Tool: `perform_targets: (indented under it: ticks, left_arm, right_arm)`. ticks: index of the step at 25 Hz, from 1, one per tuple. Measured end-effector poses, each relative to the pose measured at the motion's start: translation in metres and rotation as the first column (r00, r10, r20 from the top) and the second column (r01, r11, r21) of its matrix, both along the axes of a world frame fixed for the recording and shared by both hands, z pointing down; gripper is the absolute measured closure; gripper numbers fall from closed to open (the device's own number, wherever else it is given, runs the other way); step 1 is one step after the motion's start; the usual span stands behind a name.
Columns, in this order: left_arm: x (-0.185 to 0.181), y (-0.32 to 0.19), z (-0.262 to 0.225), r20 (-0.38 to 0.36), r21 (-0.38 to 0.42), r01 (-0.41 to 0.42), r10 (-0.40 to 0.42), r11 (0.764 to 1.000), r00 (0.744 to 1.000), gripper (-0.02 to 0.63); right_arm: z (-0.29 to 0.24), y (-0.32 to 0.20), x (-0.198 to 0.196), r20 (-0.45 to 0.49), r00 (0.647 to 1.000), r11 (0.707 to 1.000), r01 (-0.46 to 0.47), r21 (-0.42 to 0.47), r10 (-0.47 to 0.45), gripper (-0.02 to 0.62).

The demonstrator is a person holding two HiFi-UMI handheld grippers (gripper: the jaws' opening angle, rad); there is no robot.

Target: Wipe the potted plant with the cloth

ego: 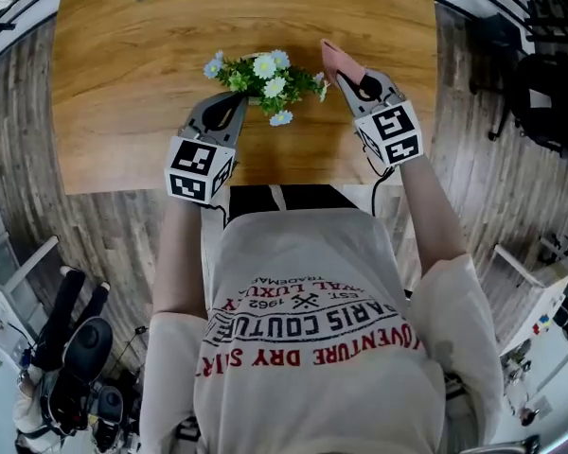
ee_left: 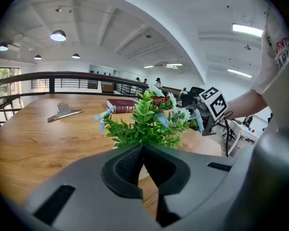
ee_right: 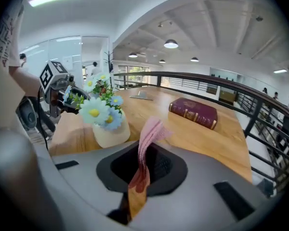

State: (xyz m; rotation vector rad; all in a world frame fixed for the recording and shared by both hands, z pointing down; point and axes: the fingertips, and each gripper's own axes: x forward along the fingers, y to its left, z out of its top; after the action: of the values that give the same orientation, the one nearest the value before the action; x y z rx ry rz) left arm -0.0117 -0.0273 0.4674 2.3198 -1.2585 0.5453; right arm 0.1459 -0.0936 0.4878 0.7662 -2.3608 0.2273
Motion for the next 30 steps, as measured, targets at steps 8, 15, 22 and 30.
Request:
perform_targets:
  ticks: [8, 15, 22, 30]
  left_arm:
    - [-0.003, -0.010, 0.003, -0.011, -0.008, 0.141, -0.141, 0.990, 0.990, 0.591]
    - [-0.005, -0.008, 0.003, -0.031, -0.013, 0.200, -0.201, 0.980, 0.979, 0.591]
    - [-0.004, -0.012, 0.002, -0.019, -0.004, 0.190, -0.191, 0.982, 0.982, 0.591]
    - [-0.004, -0.014, 0.002, -0.046, -0.004, 0.218, -0.218, 0.976, 0.975, 0.591]
  right_arm:
    - [0.006, -0.038, -0.072, 0.009, 0.883, 0.882, 0.470, -0.042, -0.470, 0.554]
    - [0.006, -0.033, -0.126, -0.034, 0.622, 0.622, 0.779, -0.077, -0.783, 0.555]
    - [0.018, -0.020, -0.147, -0.216, 0.221, 0.260, 0.950, -0.171, -0.951, 0.555]
    - [0.015, -0.008, -0.150, -0.253, 0.004, 0.079, 0.954, -0.288, -0.967, 0.555]
